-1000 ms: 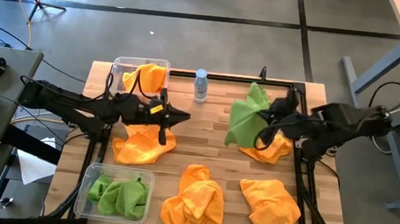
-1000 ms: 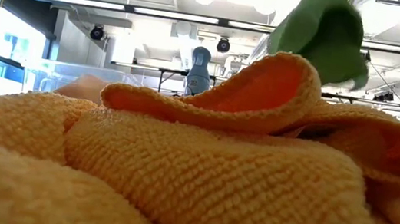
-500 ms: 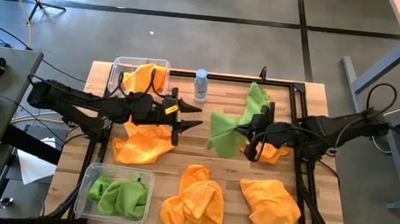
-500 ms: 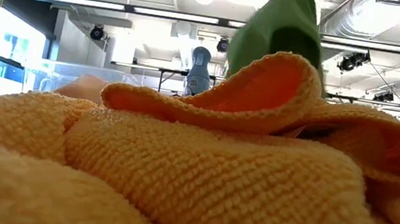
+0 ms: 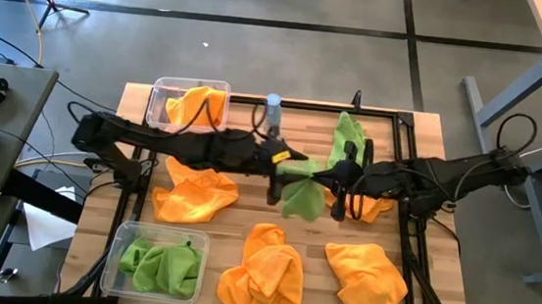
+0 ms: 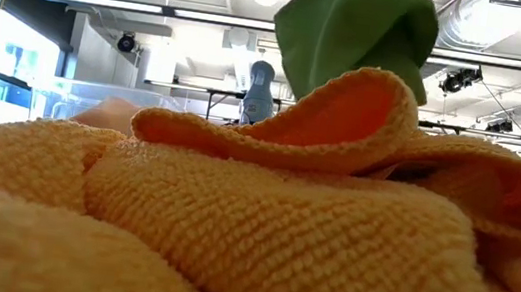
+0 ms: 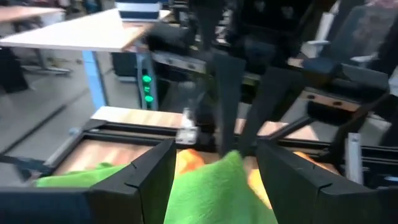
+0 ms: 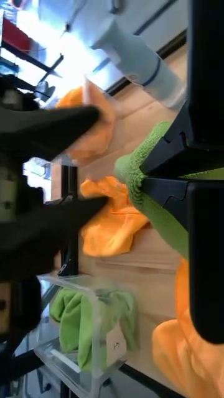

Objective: Sort microfiber towel by color & place in baskets
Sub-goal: Put the green microfiber towel into the bottom transparent bin

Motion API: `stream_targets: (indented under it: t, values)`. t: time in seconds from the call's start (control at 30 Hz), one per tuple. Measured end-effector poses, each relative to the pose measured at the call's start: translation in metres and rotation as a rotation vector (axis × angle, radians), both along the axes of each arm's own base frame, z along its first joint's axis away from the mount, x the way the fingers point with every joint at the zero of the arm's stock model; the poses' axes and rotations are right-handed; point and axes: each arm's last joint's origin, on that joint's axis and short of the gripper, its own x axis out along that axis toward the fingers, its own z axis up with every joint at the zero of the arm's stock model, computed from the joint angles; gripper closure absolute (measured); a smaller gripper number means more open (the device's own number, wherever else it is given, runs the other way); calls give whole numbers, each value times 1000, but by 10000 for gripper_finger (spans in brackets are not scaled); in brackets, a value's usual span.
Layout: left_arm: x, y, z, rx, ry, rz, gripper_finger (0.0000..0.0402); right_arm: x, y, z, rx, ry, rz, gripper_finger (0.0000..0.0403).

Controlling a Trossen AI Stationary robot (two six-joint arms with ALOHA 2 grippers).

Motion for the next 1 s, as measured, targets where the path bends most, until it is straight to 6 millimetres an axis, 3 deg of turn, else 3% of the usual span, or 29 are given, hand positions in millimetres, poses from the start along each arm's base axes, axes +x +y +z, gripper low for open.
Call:
stream_targets:
  t: [0.23,0.47,0.57,0.77,1.0]
  values:
    - [20,-8,-23,-45,85,-22,190,-1,1,11,-56,-81,59,403]
    - [24,-12,-33,-51,128,-13,203,-2,1,15,-70,-107,92,403]
    - [23,-11,-33,-39,127,34,244,-2,1,15,-67,-106,100,403]
    - [21,-9,-29,-91,119,75,377,-2,1,15,-48,-107,76,403]
    - [18,-7,-30,-97,144,102,395,-7,-1,3,-29,17,57,402]
